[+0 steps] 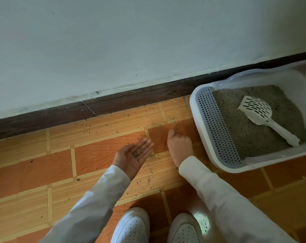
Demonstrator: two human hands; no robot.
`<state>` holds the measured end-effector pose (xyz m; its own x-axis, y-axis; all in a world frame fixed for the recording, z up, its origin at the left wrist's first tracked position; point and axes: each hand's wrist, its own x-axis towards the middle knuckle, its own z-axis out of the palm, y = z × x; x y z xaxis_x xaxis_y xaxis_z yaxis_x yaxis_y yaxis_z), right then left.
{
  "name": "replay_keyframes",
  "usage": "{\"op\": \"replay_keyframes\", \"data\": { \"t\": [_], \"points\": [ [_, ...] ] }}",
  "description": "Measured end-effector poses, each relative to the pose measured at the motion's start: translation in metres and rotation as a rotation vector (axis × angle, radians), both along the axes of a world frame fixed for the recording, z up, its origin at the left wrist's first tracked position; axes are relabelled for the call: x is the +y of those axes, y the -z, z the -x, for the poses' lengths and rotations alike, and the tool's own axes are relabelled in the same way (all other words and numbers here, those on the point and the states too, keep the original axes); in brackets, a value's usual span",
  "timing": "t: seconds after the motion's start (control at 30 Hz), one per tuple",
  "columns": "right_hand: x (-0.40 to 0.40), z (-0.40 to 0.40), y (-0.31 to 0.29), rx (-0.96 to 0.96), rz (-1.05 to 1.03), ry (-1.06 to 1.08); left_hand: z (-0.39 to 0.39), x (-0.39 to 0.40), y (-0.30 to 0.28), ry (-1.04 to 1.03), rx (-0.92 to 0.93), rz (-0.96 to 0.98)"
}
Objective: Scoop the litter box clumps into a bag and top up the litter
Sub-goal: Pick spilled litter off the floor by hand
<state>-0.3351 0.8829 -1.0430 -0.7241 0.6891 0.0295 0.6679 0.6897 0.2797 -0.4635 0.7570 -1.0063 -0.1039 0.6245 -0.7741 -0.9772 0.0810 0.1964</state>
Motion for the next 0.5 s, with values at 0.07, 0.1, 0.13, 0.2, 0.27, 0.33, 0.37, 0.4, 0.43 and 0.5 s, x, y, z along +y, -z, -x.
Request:
{"op": "replay_keyframes", "data": {
  "t": [0.07,0.1,0.13,0.2,0.27,0.33,0.37,0.4,0.43,0.5],
  "points": [
    [-0.005,0.002,-0.008,0.083,0.016,0.002,-0.001,0.0,0.001,-0.003,0.013,0.013],
    [-0.011,0.006,-0.014,0.144,0.035,-0.017,-0.002,0.0,0.001,-0.008,0.022,0.018],
    [-0.019,0.01,-0.02,0.2,0.055,-0.05,-0.002,0.001,0.001,-0.016,0.027,0.025],
    [-0.04,0.02,-0.03,0.263,0.076,-0.144,-0.005,0.002,0.001,-0.031,0.053,0.054],
    [-0.057,0.026,-0.036,0.265,0.09,-0.202,-0.006,0.004,0.002,-0.024,0.084,0.084],
    [-0.054,0.025,-0.039,0.272,0.092,-0.128,-0.005,0.005,0.002,-0.022,0.077,0.076],
    [-0.046,0.022,-0.038,0.268,0.086,-0.065,-0.004,0.005,0.002,-0.027,0.058,0.053],
    [-0.035,0.016,-0.035,0.253,0.086,-0.002,-0.002,0.004,0.002,-0.023,0.037,0.028],
    [-0.024,0.009,-0.032,0.229,0.091,0.058,-0.001,0.004,0.001,-0.018,0.021,0.008],
    [-0.006,-0.004,-0.021,0.165,0.081,0.139,0.001,0.002,0.0,-0.018,0.012,0.001]
  ]
}}
